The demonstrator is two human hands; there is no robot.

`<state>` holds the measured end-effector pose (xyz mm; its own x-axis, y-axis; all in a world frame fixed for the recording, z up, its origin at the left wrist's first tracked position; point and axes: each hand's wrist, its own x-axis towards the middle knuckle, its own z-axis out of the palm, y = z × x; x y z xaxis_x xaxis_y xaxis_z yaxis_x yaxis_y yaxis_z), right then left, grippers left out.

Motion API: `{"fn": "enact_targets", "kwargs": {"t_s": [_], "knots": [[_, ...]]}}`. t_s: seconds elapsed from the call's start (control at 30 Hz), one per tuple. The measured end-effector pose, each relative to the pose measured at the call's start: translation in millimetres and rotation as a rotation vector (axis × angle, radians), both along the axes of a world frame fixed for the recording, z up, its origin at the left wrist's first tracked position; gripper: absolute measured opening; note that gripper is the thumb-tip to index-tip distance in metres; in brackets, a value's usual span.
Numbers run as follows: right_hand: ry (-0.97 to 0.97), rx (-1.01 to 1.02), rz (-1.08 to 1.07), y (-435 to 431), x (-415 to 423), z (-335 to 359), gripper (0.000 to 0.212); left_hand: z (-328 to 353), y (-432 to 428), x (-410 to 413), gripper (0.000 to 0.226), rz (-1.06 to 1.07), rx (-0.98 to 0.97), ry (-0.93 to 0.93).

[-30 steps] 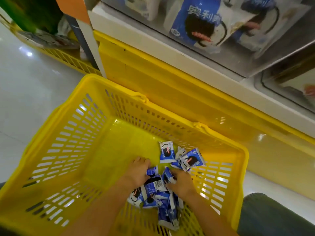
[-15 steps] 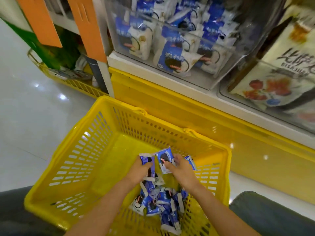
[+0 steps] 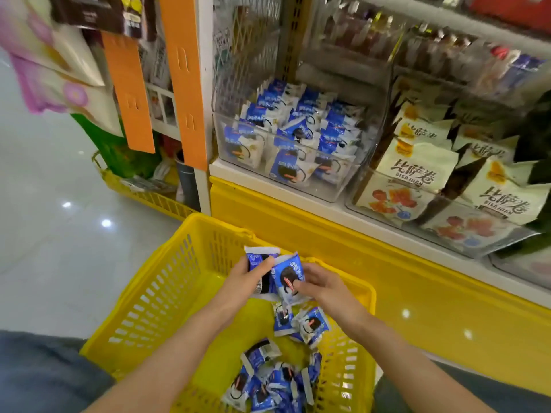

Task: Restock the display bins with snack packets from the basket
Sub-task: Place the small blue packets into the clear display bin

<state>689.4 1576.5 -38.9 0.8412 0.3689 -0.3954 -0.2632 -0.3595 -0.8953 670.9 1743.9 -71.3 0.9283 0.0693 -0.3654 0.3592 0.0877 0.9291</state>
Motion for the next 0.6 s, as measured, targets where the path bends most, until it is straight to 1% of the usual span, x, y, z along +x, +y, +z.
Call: {"fn": "enact_targets", "kwargs": {"t_s": [0.07, 0.13, 0.2, 0.3, 0.37, 0.43, 0.53, 0.6], "knots": [[-0.056, -0.011, 0.008, 0, 0, 16, 0.027, 17, 2, 3, 0.010, -0.017, 0.061, -0.078], [-0.119, -0.008, 0.003, 1, 0, 32, 0.023, 33, 4, 6, 0.013, -0.031, 0.139, -0.147], [-0.174, -0.020, 0.020, 2, 0, 48, 0.015, 49, 7, 9, 0.019, -0.057, 0.177, -0.212], [-0.235, -0.069, 0.083, 4, 7, 80, 0.011, 71, 15, 12, 0.012, -0.097, 0.192, -0.265], [-0.307, -0.112, 0.115, 5, 15, 105, 0.015, 82, 20, 15, 0.009, -0.091, 0.177, -0.276], [-0.456, -0.186, 0.117, 4, 27, 132, 0.018, 91, 25, 19, 0.010, -0.061, 0.120, -0.271], [-0.669, -0.300, 0.000, 6, 57, 172, 0.020, 102, 32, 25, 0.014, 0.012, -0.023, -0.248], [-0.789, -0.420, -0.094, 9, 82, 192, 0.029, 107, 36, 30, 0.020, 0.048, -0.087, -0.220]]}}
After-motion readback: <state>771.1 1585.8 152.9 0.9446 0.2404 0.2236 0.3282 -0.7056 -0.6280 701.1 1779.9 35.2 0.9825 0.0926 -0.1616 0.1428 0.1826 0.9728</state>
